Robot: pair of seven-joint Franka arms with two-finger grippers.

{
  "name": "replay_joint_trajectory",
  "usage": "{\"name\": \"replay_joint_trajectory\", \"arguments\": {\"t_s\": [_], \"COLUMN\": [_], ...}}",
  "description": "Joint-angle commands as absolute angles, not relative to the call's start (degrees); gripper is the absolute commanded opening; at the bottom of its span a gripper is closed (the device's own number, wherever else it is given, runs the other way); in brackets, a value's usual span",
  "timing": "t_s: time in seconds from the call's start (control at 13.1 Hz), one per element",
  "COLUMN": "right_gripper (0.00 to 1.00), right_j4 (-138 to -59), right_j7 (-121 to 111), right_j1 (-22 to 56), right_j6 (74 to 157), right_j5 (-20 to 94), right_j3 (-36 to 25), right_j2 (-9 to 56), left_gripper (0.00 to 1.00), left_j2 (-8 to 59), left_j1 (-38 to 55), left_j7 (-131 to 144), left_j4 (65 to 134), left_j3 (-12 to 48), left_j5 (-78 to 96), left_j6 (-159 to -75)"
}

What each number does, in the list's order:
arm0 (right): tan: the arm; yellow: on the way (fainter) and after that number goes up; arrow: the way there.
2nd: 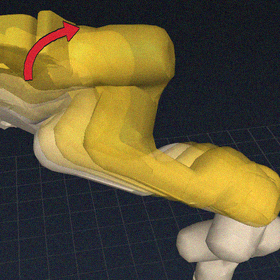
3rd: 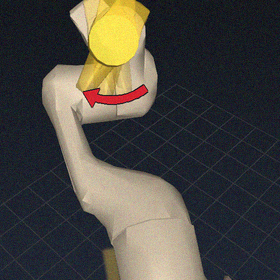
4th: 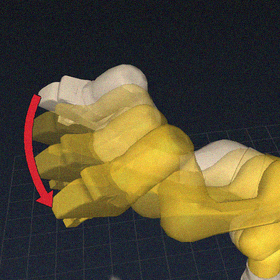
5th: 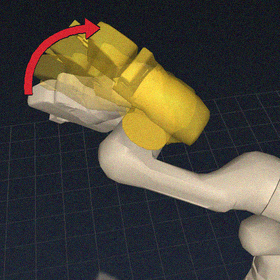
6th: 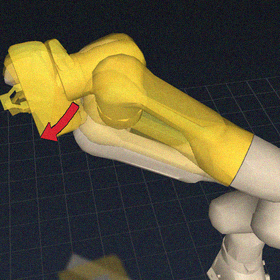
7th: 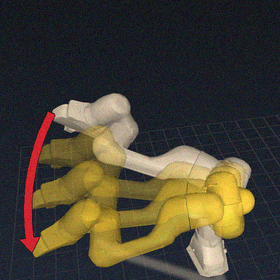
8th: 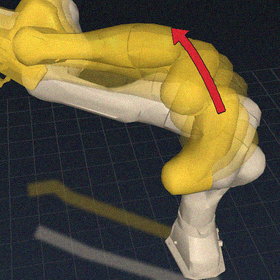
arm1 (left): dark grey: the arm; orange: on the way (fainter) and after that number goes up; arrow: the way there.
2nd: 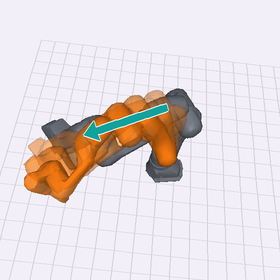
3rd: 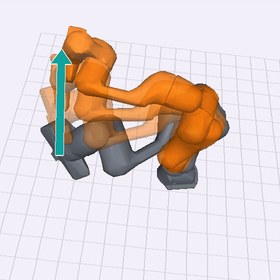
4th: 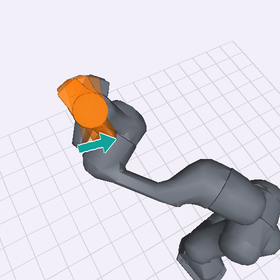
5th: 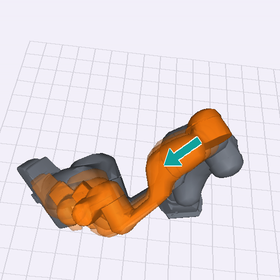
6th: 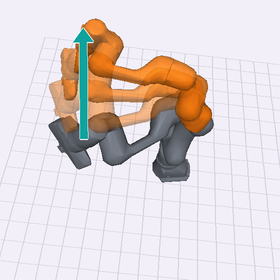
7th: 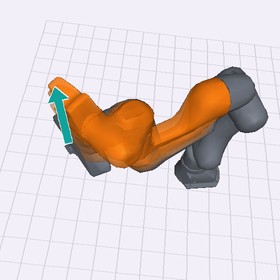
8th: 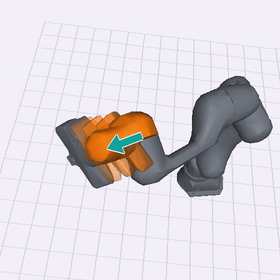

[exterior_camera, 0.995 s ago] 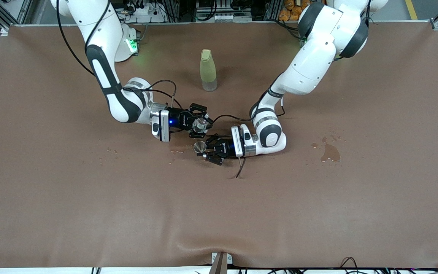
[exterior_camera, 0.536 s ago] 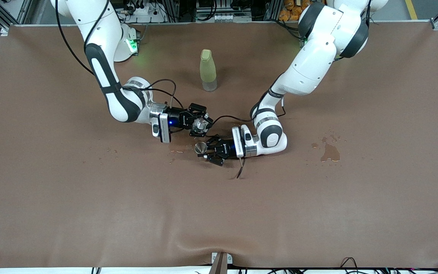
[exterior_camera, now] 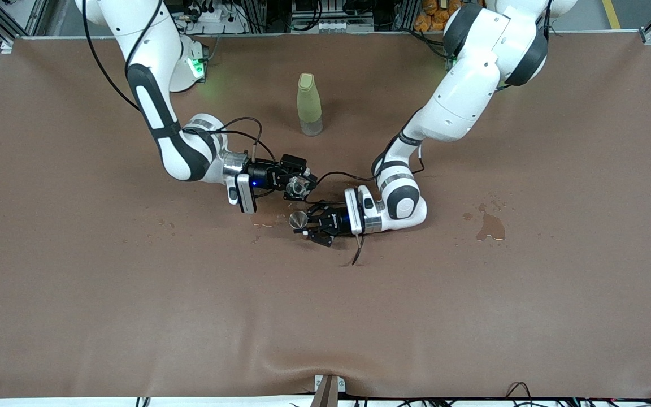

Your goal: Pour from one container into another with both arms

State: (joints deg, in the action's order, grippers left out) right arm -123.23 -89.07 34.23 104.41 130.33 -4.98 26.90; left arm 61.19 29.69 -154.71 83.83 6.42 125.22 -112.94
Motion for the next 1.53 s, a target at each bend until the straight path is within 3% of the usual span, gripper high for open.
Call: {"name": "replay_joint_trajectory", "arguments": {"t_s": [0.0,1.45], "right_gripper": [0.0,0.0], "right_j4": [-124.6,-122.4], "right_j7": [-86.3,-71.2], "right_j1": [34.4,34.2], "right_j6": [104.8,107.4], "right_j5": [131.5,131.4], "right_j3": [-4.7,-4.6], "right_j2": [24.9,25.0], "left_gripper": [0.0,0.0], "left_j2": [60.4,58.4], "left_j1": [29.9,30.0], "left_j7": [-154.5,-155.0], "left_j4": [84.3,88.4], "left_j3": [6.2,6.2], "left_j5": [125.9,125.4], "left_j6": [-114.5,-115.2]}}
